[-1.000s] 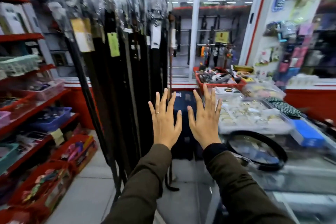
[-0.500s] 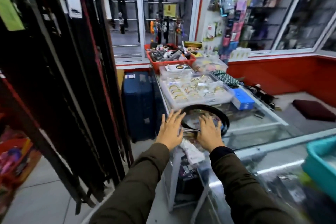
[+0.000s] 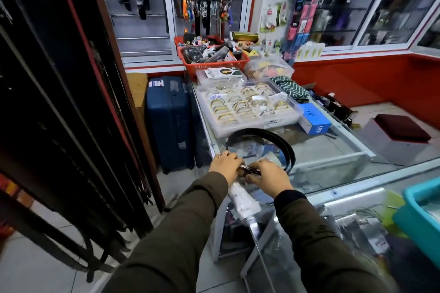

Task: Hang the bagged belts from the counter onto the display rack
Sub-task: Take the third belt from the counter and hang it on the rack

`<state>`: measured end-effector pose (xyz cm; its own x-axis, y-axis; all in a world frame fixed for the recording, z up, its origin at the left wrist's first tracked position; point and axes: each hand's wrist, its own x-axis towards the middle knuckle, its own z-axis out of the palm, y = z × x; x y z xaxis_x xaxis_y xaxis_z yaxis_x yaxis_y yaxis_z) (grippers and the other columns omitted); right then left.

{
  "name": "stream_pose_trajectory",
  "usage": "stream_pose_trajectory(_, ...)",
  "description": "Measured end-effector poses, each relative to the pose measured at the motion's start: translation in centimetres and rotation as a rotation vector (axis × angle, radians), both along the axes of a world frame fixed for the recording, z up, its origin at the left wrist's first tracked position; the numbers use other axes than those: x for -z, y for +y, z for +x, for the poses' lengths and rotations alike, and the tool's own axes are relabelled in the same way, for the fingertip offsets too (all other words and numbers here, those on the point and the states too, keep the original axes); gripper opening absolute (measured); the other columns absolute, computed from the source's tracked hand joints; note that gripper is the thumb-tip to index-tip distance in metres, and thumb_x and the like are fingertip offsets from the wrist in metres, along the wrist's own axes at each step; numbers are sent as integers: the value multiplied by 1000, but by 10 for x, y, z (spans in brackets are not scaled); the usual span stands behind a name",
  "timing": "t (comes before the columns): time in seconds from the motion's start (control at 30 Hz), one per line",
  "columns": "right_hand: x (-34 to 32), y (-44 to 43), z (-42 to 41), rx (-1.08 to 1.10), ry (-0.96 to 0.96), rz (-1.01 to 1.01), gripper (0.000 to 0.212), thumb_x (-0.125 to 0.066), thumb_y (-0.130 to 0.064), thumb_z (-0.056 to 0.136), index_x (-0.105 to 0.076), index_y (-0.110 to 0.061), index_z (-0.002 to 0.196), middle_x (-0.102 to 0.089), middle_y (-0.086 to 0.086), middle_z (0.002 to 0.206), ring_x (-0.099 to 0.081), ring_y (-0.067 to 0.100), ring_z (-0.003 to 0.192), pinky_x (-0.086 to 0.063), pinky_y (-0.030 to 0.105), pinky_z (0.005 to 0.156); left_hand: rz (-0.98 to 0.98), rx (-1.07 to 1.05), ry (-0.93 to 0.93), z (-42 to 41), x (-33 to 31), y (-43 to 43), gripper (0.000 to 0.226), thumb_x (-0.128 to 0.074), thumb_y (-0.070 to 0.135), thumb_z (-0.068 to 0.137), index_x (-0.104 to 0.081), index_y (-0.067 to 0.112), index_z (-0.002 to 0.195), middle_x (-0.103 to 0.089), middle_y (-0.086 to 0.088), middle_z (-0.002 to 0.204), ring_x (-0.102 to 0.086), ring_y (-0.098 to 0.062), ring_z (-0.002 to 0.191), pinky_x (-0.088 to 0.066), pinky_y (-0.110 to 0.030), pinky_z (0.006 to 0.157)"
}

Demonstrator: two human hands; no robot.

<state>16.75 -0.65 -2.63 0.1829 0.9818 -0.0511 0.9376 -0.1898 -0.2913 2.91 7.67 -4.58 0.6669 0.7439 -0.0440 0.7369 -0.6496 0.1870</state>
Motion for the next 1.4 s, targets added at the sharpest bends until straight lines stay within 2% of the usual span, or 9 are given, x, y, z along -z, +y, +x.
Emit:
stream_pose_trajectory(0.1,-2,2,-5,15,41,18,30,-70,-40,89,-75,-25,114,-77,3,107,-70,26,102,-58,39,82,69,-52,-193,-12,9,0,43,-58,16,94,-60,29,135,-46,-5,148,-34,-31,144,-28,-45,120)
stream_pose_trajectory(0.23,-14,10,-23,-5,169,76,26,-69,-35,92,-76,-18,110,-79,8,100,-72,27,96,-58,40,79,-76,-431,-754,-28,10,-16,66,-66,13,93,-40,22,153,-31,-11,156,-28,-28,143,-26,-31,120)
stream_pose_trajectory(0.4,-40,21,-53,-66,296,137,24,-68,-28,94,-76,-13,111,-78,10,99,-70,23,92,-48,32,73,-366,-835,-1347,-51,-11,-20,69,-78,17,87,-43,10,147,-51,-12,140,-56,-20,109,-45,-25,93)
stream_pose_trajectory(0.53,-60,19,-79,-120,419,249,21,-69,-29,94,-78,-12,103,-77,5,85,-68,15,78,-45,27,68,-606,-948,-1657,-70,-34,-14,66,-84,20,81,-51,10,138,-63,-9,129,-64,-21,109,-55,-38,99)
stream_pose_trajectory(0.6,-71,17,-92,-140,501,310,18,-70,-28,94,-78,-13,99,-77,2,83,-70,13,78,-46,19,64,-754,-933,-1853,-80,-47,-13,57,-83,15,82,-56,7,131,-71,-12,115,-70,-24,101,-61,-37,85)
stream_pose_trajectory(0.77,-104,18,-116,-165,726,408,22,-74,-24,91,-74,-13,110,-69,-9,84,-64,-4,81,-46,4,68,-709,-750,-1881,-108,-85,-34,37,-78,17,87,-69,2,120,-75,-14,113,-73,-24,104,-61,-23,72)
stream_pose_trajectory(0.93,-132,20,-129,-249,841,420,36,-81,-37,84,-75,-15,112,-74,-2,112,-70,13,104,-57,35,96,-458,-670,-1800,-139,-128,-47,27,-76,12,88,-71,6,114,-74,-3,100,-71,-20,99,-62,-27,84)
stream_pose_trajectory(1.17,-188,26,-161,-406,1168,461,16,-73,-12,91,-75,-13,107,-78,-4,83,-74,7,78,-60,20,69,-99,-569,-1871,-164,-195,-55,28,-80,15,85,-75,9,112,-78,-8,106,-73,-10,92,-58,-29,93)
stream_pose_trajectory(1.4,-235,48,-202,-528,1300,527,23,-73,-8,91,-74,-3,114,-77,12,98,-75,17,92,-64,34,80,63,-473,-1838,-209,-240,-43,16,-77,15,87,-78,19,103,-80,0,97,-74,-9,94,-59,-36,94)
